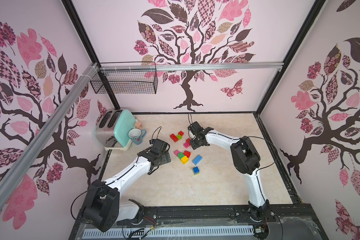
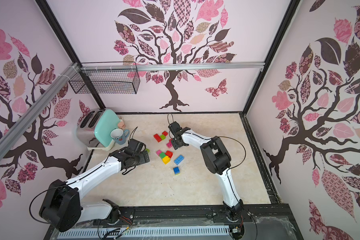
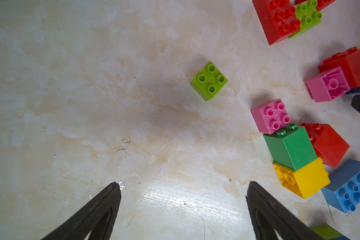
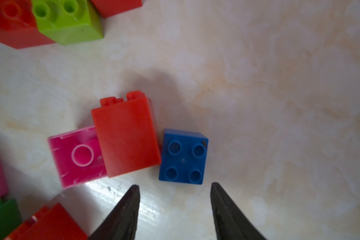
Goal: Assemble the number 4 with lego
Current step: Pick up the lego brick from the center of the board.
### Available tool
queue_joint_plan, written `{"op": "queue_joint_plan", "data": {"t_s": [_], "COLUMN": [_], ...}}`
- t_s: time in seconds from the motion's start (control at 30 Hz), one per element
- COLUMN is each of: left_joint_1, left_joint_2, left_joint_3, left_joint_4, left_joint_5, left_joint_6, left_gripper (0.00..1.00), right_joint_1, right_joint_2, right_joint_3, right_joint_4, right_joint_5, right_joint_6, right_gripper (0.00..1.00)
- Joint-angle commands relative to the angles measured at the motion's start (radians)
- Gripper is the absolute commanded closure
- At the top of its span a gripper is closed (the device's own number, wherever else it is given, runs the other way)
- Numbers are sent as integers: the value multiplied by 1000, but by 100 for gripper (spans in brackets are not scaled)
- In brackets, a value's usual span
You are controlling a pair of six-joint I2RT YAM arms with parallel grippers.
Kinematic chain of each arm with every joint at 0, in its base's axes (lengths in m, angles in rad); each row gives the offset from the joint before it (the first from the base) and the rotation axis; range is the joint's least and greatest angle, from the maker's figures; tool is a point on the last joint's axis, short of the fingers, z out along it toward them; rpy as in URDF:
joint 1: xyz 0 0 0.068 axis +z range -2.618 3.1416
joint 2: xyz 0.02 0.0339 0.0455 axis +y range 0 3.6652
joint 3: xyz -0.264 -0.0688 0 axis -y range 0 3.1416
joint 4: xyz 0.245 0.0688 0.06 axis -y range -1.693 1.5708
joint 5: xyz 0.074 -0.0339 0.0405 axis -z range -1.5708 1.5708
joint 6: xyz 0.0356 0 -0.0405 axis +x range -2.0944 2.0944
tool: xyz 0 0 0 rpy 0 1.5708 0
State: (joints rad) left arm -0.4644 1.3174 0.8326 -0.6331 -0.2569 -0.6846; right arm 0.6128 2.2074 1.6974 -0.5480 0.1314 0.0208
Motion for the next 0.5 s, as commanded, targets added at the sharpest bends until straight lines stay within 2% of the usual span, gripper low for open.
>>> {"op": "queue_joint_plan", "data": {"t_s": [0.0, 0.27, 0.47], "left_joint_1": [3, 9, 14], "left_joint_2": [1, 13, 12], "left_joint_3": [36, 39, 36], "left_joint_4": [-11, -8, -10], "left_joint_5": [-15, -16, -16], "left_joint_6": [-1, -1, -1], "left_gripper": [2, 2, 2], "right_joint_1": [-8, -25, -25], "right_joint_2": [57, 121, 133], "right_joint_3": [72, 169, 186], "right_joint_4": [-16, -20, -25], "right_joint_5": [1, 0, -14], "right_joint_6": [-4, 28, 40], "right_gripper": [44, 51, 61]}}
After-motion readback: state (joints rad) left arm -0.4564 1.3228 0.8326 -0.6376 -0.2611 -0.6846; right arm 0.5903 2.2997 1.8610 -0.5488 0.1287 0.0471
